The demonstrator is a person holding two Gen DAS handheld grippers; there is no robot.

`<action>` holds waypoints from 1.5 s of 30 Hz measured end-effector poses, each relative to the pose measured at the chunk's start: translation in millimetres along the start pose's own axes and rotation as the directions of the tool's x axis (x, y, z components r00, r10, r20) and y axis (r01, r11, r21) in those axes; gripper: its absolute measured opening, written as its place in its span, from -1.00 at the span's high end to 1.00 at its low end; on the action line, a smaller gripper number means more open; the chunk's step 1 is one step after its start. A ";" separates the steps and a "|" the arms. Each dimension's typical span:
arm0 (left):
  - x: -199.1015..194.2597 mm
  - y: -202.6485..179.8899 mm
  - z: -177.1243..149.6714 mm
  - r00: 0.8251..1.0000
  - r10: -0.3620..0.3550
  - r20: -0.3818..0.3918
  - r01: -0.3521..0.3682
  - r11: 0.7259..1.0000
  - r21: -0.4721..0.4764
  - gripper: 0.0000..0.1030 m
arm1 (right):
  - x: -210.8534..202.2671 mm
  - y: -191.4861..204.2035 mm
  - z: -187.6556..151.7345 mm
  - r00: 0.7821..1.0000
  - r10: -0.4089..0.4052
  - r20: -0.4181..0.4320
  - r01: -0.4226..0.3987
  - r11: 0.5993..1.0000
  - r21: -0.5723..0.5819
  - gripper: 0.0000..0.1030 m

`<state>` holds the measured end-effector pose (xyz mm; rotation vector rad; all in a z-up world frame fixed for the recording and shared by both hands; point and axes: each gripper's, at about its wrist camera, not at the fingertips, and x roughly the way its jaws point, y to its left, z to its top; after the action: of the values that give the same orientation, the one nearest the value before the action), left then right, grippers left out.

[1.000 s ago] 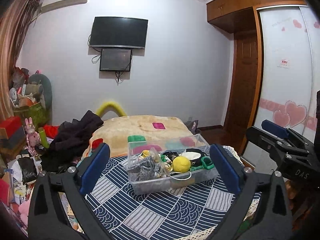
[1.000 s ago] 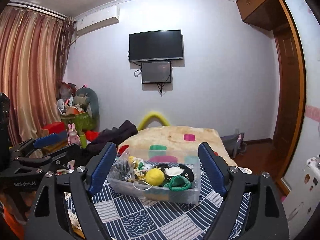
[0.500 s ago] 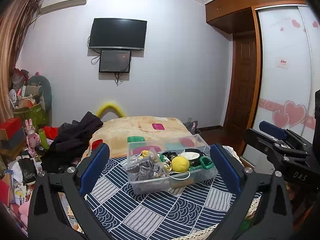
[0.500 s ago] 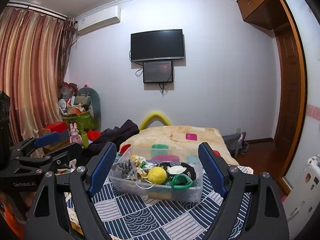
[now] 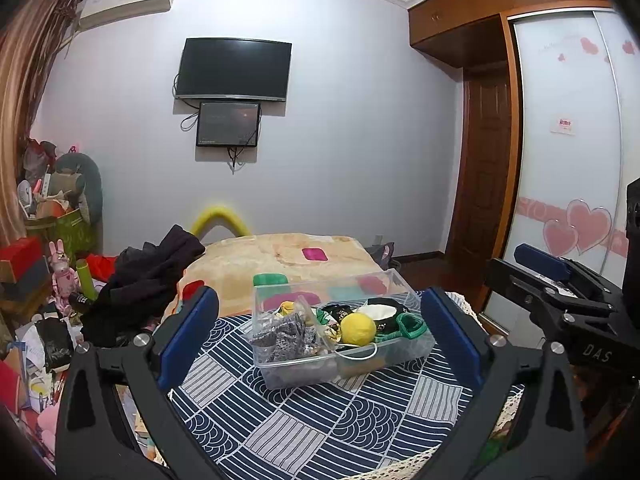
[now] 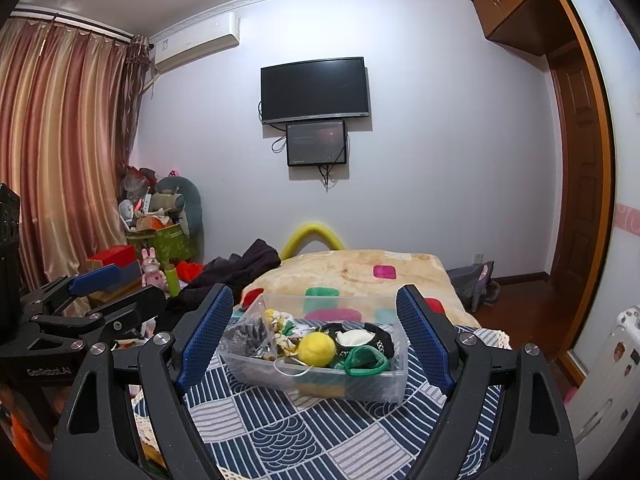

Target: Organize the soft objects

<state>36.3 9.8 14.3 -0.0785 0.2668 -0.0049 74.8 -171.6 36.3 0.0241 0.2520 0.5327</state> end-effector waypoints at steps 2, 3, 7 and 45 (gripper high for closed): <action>-0.3 -0.2 -0.6 1.000 0.000 0.002 0.000 1.000 0.002 -0.99 | 0.1 0.0 -0.1 1.000 -0.001 0.000 0.001 1.000 -0.001 -0.59; -1.3 0.2 -0.6 1.000 -0.001 0.003 0.001 1.000 0.002 -0.99 | -0.1 0.3 0.1 1.000 -0.002 0.001 0.002 1.000 -0.002 -0.59; -1.5 0.2 -0.9 1.000 0.000 0.004 0.000 1.000 0.002 -0.99 | -0.1 0.6 0.3 1.000 0.000 -0.001 0.000 1.000 0.001 -0.59; -6.4 0.4 -0.8 0.999 -0.028 0.019 0.028 1.000 0.001 -0.99 | -5.0 2.7 3.5 1.000 0.005 -0.002 -0.005 1.000 0.007 -0.60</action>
<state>29.9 10.2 15.2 -0.0812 0.2465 -0.0323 70.1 -171.7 41.1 0.0312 0.2564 0.5370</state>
